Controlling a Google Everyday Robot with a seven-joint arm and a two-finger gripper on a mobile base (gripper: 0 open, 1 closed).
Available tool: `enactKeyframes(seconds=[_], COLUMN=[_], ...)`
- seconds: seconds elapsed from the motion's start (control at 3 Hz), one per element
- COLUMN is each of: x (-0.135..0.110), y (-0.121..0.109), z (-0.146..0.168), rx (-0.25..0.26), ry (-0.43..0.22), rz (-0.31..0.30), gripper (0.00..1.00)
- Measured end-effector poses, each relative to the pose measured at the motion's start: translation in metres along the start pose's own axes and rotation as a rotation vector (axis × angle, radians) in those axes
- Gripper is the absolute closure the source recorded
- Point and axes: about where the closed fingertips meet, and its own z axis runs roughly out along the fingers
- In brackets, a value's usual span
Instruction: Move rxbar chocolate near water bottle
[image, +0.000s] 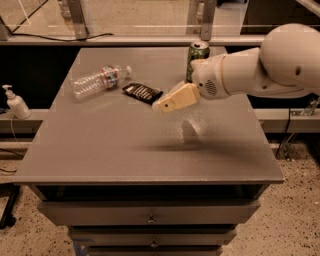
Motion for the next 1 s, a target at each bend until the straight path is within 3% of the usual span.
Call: enactKeyframes(seconds=[0.33, 0.67, 1.0], x=[-0.009, -0.027, -0.027], y=[-0.006, -0.004, -0.004], z=[-0.043, -0.108, -0.108], rx=[-0.044, -0.087, -0.086], ry=[-0.076, -0.141, -0.141], rz=[0.000, -0.044, -0.044], gripper=[0.00, 0.00, 0.00])
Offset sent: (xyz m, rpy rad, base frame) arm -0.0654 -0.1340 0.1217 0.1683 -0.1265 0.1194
